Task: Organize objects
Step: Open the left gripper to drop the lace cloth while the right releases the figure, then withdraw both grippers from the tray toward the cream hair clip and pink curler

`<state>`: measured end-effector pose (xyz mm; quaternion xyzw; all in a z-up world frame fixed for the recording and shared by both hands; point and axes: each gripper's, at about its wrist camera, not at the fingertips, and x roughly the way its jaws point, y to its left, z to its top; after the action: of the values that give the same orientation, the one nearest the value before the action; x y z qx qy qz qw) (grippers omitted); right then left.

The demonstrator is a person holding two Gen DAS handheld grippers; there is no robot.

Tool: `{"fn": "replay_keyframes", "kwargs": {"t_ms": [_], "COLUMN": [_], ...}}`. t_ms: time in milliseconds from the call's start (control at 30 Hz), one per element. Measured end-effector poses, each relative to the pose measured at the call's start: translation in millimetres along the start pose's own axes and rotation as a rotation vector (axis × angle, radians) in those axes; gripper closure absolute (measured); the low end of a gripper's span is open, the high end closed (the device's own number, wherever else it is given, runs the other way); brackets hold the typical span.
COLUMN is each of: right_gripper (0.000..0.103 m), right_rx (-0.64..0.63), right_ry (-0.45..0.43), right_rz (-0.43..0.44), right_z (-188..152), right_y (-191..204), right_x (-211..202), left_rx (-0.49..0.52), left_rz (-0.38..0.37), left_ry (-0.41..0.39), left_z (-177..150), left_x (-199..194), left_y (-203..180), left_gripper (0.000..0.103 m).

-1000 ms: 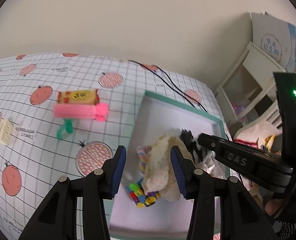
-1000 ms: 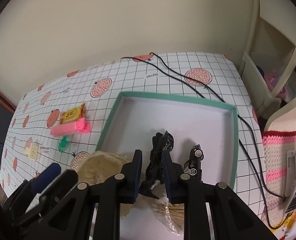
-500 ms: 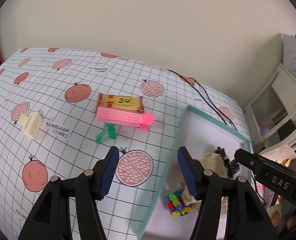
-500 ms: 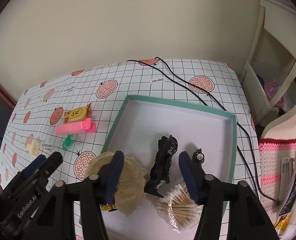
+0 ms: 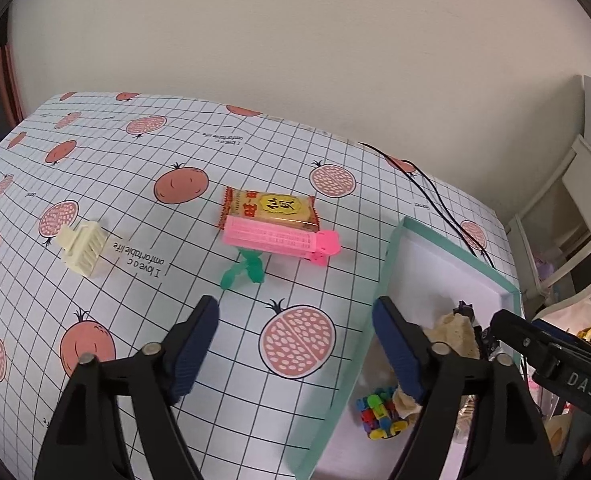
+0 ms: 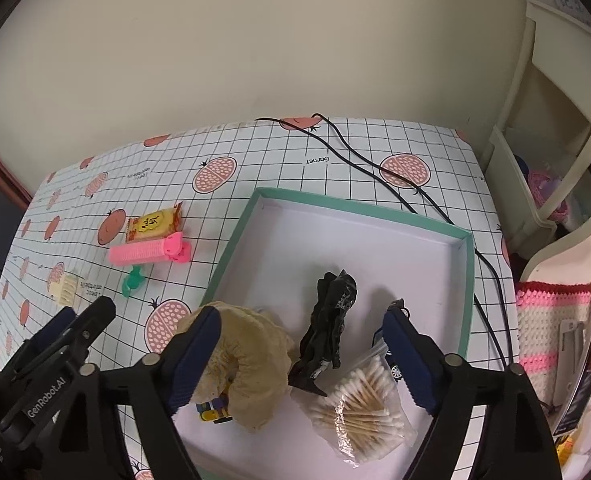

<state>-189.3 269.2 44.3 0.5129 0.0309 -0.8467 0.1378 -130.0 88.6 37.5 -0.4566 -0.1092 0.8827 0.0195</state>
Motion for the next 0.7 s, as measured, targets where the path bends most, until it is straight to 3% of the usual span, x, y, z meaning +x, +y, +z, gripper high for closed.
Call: {"fn": "replay_keyframes", "kwargs": {"t_ms": [300,433,500,700], "right_gripper": [0.003,0.002,0.001,0.0], "right_rx": [-0.016,-0.019,-0.018,-0.019], "right_ry": [-0.004,-0.003,-0.004,-0.004], "right_rz": [-0.011,-0.012,-0.011,0.003], "right_z": [-0.2,-0.8,-0.9,-0.8], "right_y": [1.2,2.0,2.0,3.6], "right_x": [1.7,2.5,2.5,4.0], "left_rx": [-0.012,-0.011,-0.01,-0.02], "left_rz": [0.013,0.028,0.035,0.04], "left_ry": [-0.017,-0.03,-0.034,-0.039], "left_z": [0.3,0.4,0.9,1.8], "left_x": [-0.3,-1.5,-1.4,-1.1], "left_y": [3.3,4.2,5.7,9.6], "left_gripper": [0.013,0.011,0.003,0.003]}}
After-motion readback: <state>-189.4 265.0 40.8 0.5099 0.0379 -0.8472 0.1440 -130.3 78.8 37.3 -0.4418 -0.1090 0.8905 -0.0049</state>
